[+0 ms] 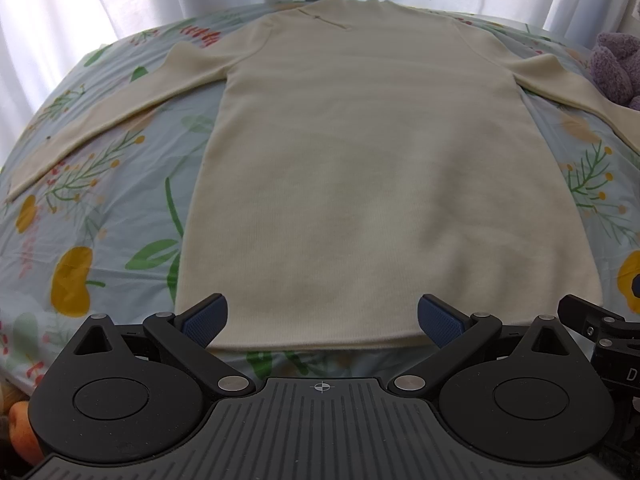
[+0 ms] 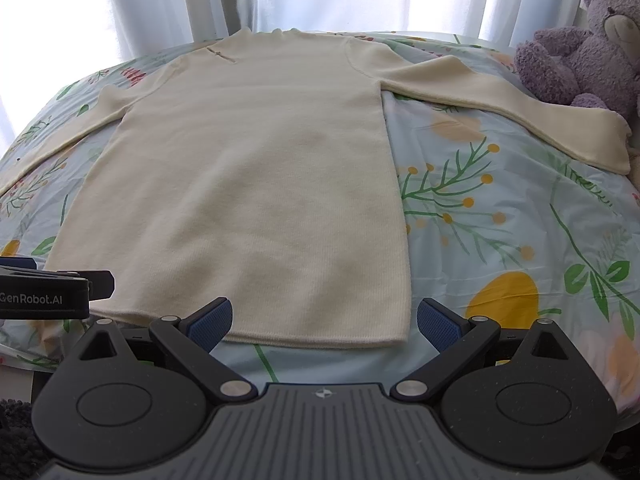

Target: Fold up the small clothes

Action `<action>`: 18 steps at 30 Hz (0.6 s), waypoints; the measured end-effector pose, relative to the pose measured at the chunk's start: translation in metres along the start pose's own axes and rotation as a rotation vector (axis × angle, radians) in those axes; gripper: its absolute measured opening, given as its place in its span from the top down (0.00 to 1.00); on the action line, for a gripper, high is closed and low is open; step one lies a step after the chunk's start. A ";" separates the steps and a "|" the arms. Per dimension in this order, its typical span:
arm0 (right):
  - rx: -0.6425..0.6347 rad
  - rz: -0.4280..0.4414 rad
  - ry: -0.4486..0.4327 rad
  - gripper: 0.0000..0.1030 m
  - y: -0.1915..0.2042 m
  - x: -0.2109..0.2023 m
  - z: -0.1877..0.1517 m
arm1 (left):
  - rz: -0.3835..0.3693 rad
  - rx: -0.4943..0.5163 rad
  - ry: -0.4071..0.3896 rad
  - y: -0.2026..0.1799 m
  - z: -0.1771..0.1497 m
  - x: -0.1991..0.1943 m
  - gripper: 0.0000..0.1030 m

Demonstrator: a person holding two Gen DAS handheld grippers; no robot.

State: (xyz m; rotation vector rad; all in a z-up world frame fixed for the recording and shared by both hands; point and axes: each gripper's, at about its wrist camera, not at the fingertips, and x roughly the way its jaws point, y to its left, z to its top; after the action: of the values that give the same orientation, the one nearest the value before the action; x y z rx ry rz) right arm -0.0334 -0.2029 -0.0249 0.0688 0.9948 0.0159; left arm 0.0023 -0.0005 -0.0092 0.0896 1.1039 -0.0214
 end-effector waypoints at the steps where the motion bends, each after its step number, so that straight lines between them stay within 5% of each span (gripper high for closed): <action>1: 0.000 0.000 0.000 0.04 0.000 0.000 0.000 | 0.000 0.000 0.000 0.000 0.000 0.000 0.00; 18: -0.006 0.019 0.007 0.04 0.002 0.003 0.000 | -0.002 -0.005 0.009 0.000 -0.003 0.002 0.00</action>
State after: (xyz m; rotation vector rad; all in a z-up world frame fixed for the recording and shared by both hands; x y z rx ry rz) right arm -0.0317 -0.2005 -0.0273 0.0721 1.0007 0.0363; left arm 0.0007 0.0000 -0.0123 0.0843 1.1134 -0.0197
